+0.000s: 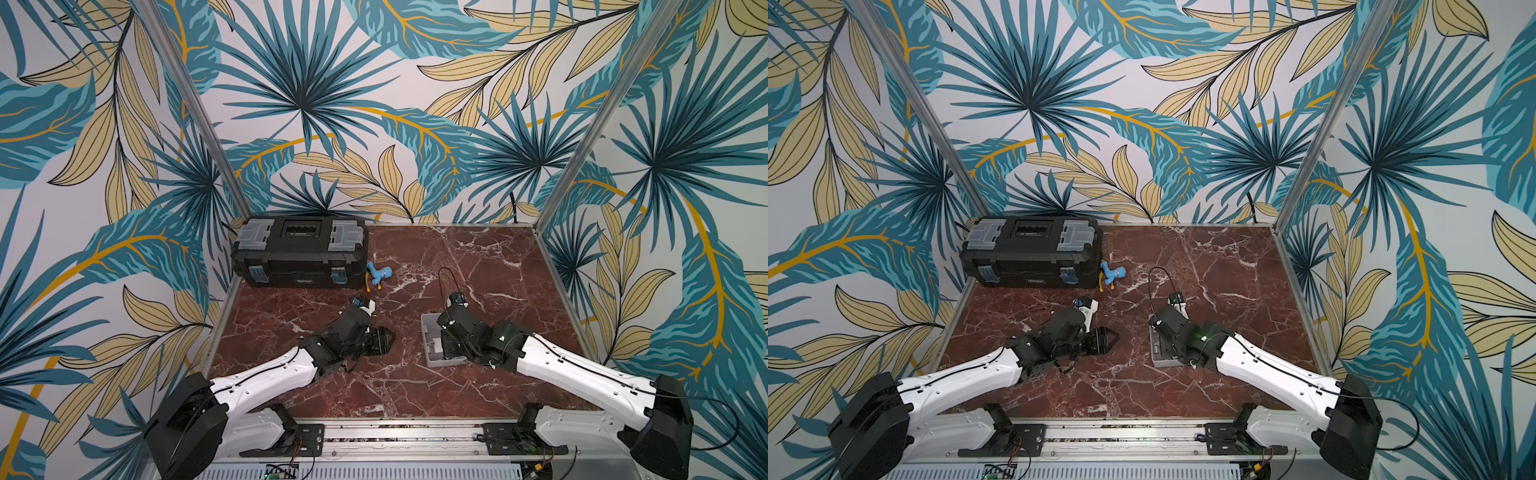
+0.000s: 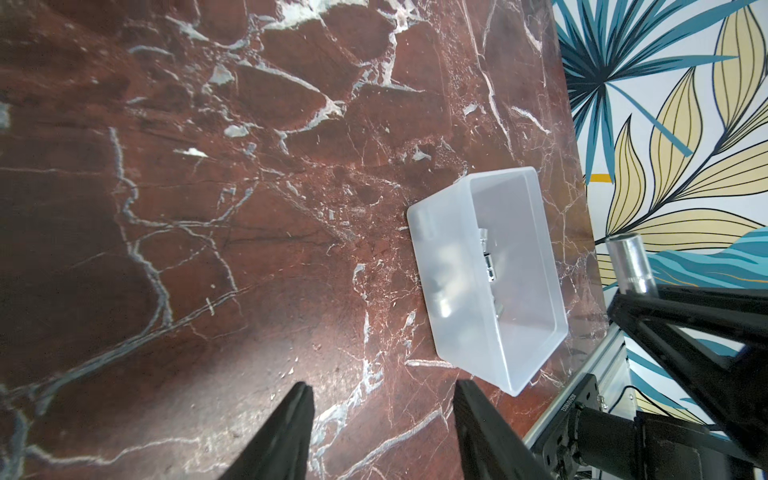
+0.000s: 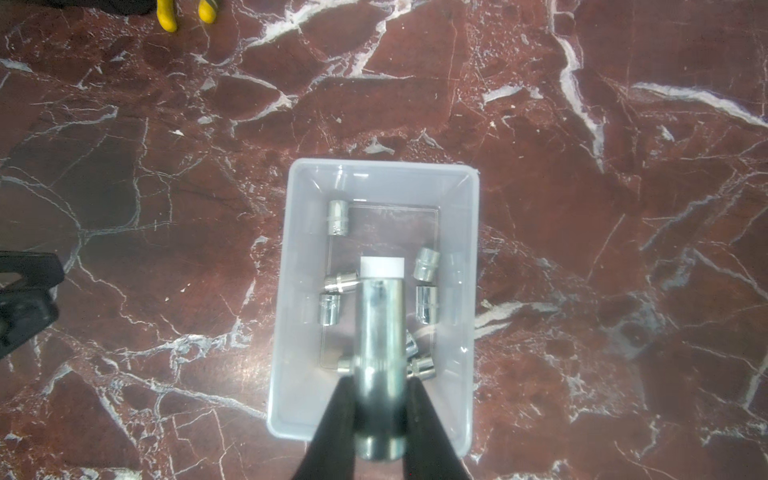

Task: Put the socket on the desktop into the storage box
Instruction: Place the socket head in the storage box.

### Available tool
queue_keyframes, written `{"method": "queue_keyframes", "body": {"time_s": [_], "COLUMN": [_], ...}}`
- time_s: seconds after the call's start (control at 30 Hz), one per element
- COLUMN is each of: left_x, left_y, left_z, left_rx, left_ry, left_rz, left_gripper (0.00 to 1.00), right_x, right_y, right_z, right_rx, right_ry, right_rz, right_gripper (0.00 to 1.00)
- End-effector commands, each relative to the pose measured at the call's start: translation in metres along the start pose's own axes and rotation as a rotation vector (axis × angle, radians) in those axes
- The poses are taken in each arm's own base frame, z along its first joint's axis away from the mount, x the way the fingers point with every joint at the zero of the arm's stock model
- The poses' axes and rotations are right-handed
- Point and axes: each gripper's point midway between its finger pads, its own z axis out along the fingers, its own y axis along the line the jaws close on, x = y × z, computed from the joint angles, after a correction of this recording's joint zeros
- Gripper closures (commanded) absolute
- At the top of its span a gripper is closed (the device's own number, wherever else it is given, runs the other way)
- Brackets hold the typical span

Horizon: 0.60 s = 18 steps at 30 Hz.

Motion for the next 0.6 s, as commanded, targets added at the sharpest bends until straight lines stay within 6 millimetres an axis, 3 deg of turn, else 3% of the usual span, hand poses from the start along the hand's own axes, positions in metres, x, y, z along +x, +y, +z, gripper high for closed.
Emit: {"method": "queue_keyframes", "body": {"time_s": [0.0, 0.3, 0.57], "left_x": [-0.006, -0.007, -0.001], "left_y": [-0.002, 0.006, 0.011], "left_z": [-0.01, -0.017, -0.011], "left_rx": [0.004, -0.023, -0.019], "left_ry": [-0.037, -0.067, -0.052], "left_rz": [0.009, 0.014, 0.004], "left_gripper": [0.41, 0.4, 0.4], "right_x": [0.006, 0.0, 0.006], "right_y": [-0.005, -0.008, -0.006], "right_z": [0.002, 0.008, 0.038], "right_rx": [0.01, 0.041, 0.098], "right_ry": [0.016, 0.008, 0.091], "right_rz": [0.001, -0.019, -0.033], "right_gripper": [1.0, 1.0, 1.0]}}
